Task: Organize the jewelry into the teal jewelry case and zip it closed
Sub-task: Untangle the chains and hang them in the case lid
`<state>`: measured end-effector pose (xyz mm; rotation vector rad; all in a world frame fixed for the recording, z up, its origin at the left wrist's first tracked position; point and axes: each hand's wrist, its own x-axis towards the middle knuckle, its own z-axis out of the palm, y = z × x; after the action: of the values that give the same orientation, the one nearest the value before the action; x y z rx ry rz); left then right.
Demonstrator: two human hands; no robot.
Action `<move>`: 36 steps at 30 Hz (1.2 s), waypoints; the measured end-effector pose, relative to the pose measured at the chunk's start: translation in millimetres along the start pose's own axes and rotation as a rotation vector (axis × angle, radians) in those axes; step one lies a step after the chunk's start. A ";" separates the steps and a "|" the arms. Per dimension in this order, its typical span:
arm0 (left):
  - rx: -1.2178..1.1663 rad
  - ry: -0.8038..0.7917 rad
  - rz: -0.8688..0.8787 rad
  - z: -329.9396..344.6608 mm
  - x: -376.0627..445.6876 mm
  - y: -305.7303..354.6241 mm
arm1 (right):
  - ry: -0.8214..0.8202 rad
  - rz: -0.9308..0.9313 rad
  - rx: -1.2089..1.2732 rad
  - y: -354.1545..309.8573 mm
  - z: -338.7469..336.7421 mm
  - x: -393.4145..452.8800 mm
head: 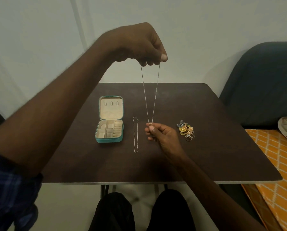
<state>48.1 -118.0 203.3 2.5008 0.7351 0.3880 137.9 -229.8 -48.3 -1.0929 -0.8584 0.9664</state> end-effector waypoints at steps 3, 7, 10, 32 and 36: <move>-0.016 0.020 0.015 -0.8 0.3 1.8 | 0.004 0.008 0.018 -0.1 -1.3 1.9; -0.007 0.030 0.041 -3.6 -0.5 6.7 | 0.015 0.007 0.014 -0.2 -2.0 3.4; -0.013 0.034 0.049 -5.5 -0.8 8.2 | 0.020 0.005 0.014 -1.5 -2.1 4.3; -0.036 0.078 0.058 -14.8 -7.3 18.3 | 0.090 -0.240 0.140 -63.3 27.8 22.8; -0.049 0.087 0.050 -15.7 -6.4 13.1 | 0.073 -0.213 0.267 -65.8 27.9 14.0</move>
<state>42.3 -125.1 222.7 2.4734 0.6889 0.5295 130.4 -218.9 23.3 -0.7866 -0.7450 0.8306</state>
